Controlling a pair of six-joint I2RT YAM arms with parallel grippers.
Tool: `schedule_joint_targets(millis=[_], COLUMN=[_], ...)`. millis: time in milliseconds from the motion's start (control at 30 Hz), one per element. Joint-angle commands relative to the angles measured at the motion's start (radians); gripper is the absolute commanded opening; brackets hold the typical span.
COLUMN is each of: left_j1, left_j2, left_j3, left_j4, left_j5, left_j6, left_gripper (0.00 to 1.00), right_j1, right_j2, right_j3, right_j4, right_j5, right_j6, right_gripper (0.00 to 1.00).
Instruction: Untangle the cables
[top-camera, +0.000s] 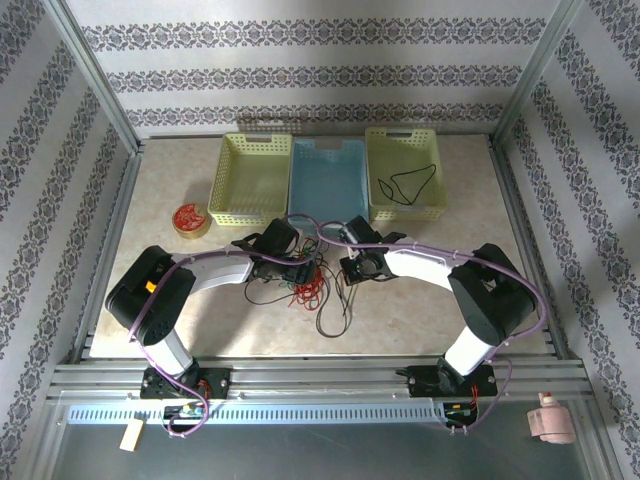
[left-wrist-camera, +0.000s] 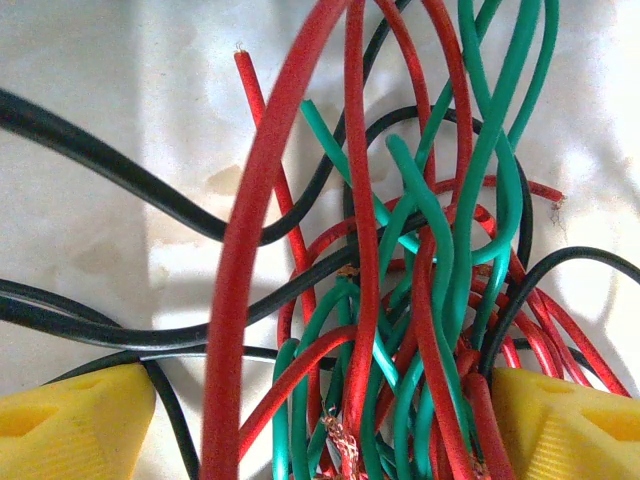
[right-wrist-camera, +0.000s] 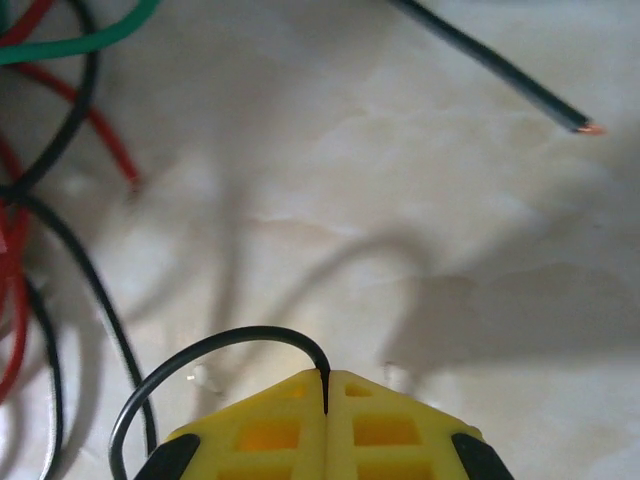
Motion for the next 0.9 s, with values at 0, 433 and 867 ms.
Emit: schedule_joint_targets(millis=[0, 433, 867], left_j1=[-0.006, -0.007, -0.008], left_j2=[0.004, -0.005, 0.011], left_j3=[-0.019, -0.035, -0.020], left_j4=[-0.046, -0.036, -0.043], left_j5=[-0.017, -0.017, -0.025], left_j6=[0.010, 0.009, 0.024], left_gripper=[0.87, 0.88, 0.89], right_j1=[-0.019, -0.058, 0.042], right_j2=[-0.047, -0.120, -0.222], right_j3=[-0.028, -0.023, -0.141], right_j4=[-0.005, -0.054, -0.126], right_j5=[0.094, 0.096, -0.047], right_j6=[0.054, 0.027, 0.029], right_gripper=[0.00, 0.39, 0.67])
